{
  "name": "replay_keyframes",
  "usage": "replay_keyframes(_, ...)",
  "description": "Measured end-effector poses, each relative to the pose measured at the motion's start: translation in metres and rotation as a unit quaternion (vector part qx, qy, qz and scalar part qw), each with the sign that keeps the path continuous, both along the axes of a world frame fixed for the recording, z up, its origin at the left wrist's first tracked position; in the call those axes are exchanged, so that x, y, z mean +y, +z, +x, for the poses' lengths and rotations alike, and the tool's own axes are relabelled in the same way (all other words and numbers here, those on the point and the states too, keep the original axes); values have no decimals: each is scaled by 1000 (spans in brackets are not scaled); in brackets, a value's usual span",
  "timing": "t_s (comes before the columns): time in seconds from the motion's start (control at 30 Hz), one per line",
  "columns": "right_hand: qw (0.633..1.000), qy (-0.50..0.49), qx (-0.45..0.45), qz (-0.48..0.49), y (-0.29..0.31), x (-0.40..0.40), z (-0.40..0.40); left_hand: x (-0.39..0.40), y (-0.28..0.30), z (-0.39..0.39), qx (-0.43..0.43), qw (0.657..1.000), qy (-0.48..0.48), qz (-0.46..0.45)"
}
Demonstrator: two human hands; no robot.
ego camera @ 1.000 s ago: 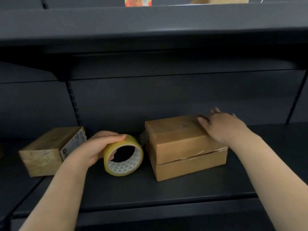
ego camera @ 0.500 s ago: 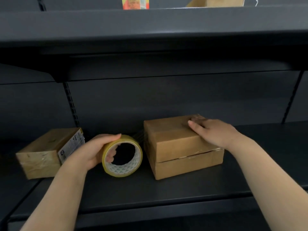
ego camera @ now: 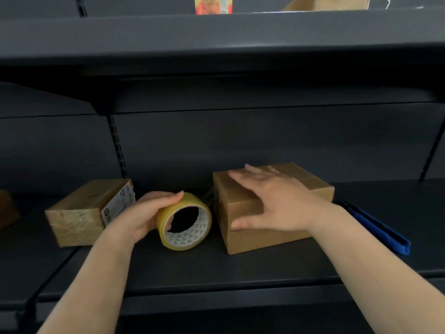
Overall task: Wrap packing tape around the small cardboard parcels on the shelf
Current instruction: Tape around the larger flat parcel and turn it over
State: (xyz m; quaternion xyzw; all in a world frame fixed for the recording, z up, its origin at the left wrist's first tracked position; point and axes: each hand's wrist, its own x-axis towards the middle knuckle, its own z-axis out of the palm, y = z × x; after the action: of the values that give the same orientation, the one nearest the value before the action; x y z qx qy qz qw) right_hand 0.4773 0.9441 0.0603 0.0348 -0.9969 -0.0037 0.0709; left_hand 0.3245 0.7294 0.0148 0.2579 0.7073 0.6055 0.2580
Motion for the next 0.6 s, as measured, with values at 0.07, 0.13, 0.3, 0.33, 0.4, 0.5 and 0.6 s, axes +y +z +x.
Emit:
replay_keyframes(0.07,999,12,-36,18,-5,0,-8,-3,-3,-2,-14,1000,1,11)
replay_keyframes(0.13,999,-6,-33,32,-8,6,-15,-10,-11,-10,-62,993,-15,98)
replay_keyframes(0.3,999,-28,9,45,-15,6,-18,-19,-20,-21,-151,901,-251,321)
replay_keyframes(0.33,998,-31,12,44,-15,5,-17,-16,-21,-21,-139,912,-246,297)
replay_keyframes(0.4,998,-36,17,42,-15,5,-15,-17,-12,-17,-108,963,-178,169)
replay_keyframes(0.5,998,-46,21,36,-14,5,-15,-25,3,-9,-32,999,-28,-12)
replay_keyframes(0.6,997,-52,27,43,-14,6,-16,-28,19,-3,30,996,1,-85)
